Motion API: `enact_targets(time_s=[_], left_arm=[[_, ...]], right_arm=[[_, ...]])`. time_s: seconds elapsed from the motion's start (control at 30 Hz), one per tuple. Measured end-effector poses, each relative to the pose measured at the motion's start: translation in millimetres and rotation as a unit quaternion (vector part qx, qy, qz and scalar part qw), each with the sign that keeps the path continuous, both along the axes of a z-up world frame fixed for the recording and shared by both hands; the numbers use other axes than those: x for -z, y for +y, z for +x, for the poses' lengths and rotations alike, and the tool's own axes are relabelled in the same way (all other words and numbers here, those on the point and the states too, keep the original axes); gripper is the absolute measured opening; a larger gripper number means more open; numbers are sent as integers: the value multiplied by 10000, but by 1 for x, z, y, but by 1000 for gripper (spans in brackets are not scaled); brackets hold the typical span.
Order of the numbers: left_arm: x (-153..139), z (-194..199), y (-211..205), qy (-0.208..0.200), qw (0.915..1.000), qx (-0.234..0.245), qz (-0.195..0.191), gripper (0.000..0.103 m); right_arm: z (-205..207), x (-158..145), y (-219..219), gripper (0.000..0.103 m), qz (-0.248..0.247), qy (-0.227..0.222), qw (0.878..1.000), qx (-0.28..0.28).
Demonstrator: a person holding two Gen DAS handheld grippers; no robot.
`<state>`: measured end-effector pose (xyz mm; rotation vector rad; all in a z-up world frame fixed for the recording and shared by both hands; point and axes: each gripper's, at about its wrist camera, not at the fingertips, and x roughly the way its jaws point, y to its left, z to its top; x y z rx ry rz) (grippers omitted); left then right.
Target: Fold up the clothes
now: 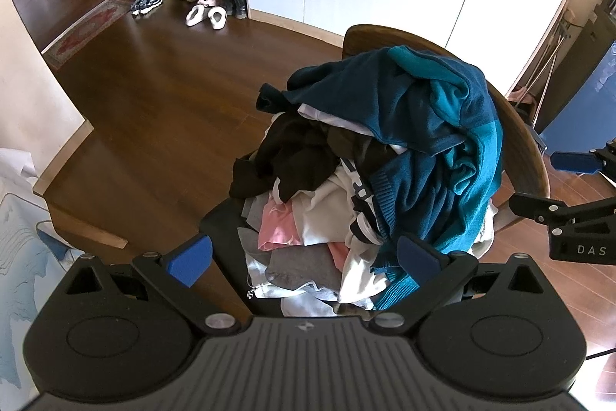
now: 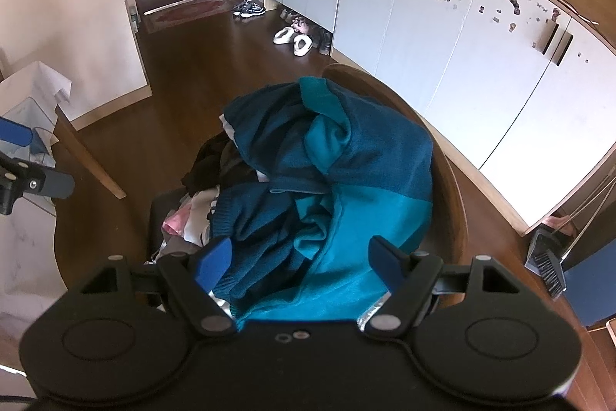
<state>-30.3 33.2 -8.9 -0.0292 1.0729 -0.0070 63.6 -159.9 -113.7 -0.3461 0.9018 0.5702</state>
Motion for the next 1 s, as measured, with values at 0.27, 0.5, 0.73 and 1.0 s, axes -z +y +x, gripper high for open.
enact_targets(time_s=[0.27,0.5,0.73,1.0], left_arm=[[5,5,1,56,10000,30,-28,103],[12,18,-4,122,9998,109,-71,103],[23,49,-15,195,9993,313,-112,103],[33,127,-55,76,9948,1011,-6,103]], right_arm=[[5,3,-1,103,-23,48,10000,35],[17,9,-5,103,-59,137,9999,47],[43,21,-10,103,-97,208,9997,63],[85,43,-12,103,-151,232,9996,90]])
